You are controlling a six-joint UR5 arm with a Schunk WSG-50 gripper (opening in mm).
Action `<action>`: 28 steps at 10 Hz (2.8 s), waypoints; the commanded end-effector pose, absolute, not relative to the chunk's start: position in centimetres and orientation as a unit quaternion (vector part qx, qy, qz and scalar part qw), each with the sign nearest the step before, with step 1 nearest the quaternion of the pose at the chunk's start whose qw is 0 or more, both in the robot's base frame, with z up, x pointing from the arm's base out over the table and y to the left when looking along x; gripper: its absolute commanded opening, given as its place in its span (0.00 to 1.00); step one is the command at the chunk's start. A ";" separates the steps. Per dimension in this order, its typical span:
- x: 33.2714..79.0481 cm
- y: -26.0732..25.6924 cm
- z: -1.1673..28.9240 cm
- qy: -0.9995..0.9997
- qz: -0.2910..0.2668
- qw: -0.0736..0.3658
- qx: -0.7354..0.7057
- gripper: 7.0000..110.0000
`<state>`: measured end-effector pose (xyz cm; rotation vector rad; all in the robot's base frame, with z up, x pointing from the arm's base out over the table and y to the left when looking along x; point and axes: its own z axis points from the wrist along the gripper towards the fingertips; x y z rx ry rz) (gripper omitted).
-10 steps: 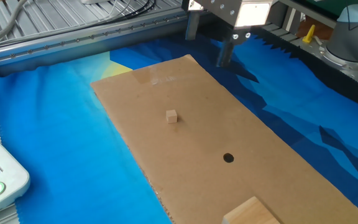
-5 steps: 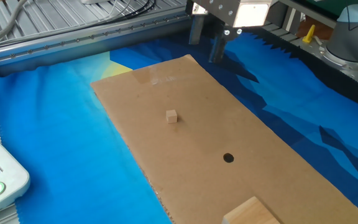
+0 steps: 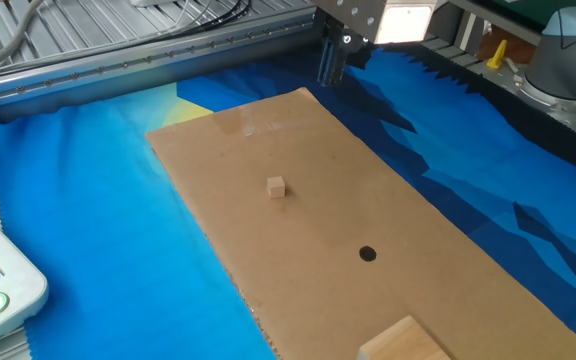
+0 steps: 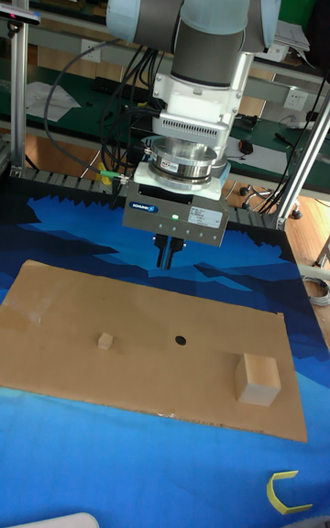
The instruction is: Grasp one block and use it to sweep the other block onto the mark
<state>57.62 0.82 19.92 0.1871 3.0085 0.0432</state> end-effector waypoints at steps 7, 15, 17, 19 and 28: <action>57.6 1.1 20.1 0.996 0.021 0.064 0.062 0.00; 57.8 1.2 20.2 0.996 0.024 0.066 0.059 0.00; 57.9 1.2 20.2 0.996 0.026 0.068 0.059 0.00; 57.9 1.2 20.2 0.996 0.026 0.068 0.059 0.00; 57.4 0.8 20.3 0.996 0.016 0.059 0.060 0.00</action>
